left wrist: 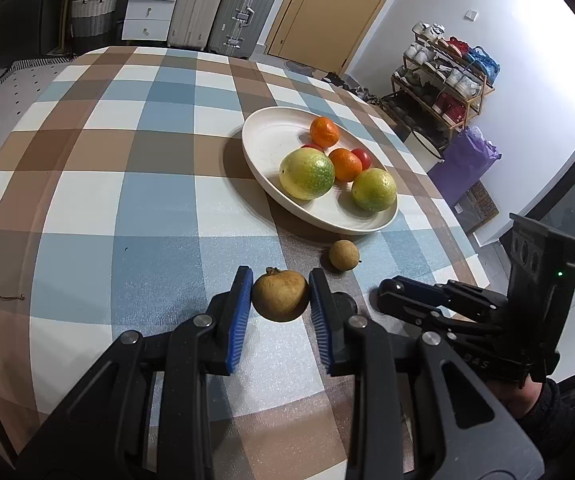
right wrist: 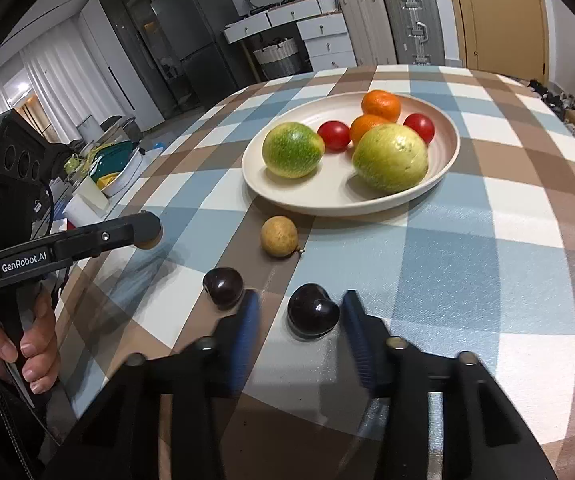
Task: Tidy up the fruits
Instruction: 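Lift the brown fruit with the left tool while the right tool grasps a dark plum, then carry the brown fruit and dark plum over the cream plate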
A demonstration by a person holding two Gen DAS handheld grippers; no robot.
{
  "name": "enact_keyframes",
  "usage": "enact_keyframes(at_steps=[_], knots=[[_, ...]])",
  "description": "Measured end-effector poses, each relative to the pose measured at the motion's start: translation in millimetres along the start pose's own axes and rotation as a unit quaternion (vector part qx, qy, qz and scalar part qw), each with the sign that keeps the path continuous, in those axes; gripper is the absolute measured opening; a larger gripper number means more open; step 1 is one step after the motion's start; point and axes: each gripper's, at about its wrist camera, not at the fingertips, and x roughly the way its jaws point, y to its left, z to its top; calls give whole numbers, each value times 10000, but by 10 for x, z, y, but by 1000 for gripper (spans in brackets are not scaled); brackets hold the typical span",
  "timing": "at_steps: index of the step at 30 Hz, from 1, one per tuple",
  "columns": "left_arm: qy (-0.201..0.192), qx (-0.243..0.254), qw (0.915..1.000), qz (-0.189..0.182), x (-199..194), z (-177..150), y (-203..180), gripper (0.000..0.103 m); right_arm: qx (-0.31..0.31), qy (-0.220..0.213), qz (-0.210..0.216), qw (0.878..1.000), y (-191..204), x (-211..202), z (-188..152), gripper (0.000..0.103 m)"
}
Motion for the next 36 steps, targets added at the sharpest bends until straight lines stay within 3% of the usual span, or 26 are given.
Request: enact_keyframes(at_steps=[2, 9, 23, 36], knots=[[-16, -6, 10000, -49, -2, 0, 3, 26, -2, 16, -61, 10000, -10, 14, -6, 26], [-51, 45, 10000, -70, -8, 85, -14, 26, 304, -204, -94, 9993, -138, -60, 87, 26], [-297, 86, 9995, -65, -84, 533, -242, 26, 92, -858, 259, 9959, -90, -452, 403, 26], [-202, 466, 9986, -125, 220, 1035, -491, 26, 88, -959, 450, 9943, -210, -370, 838, 26]])
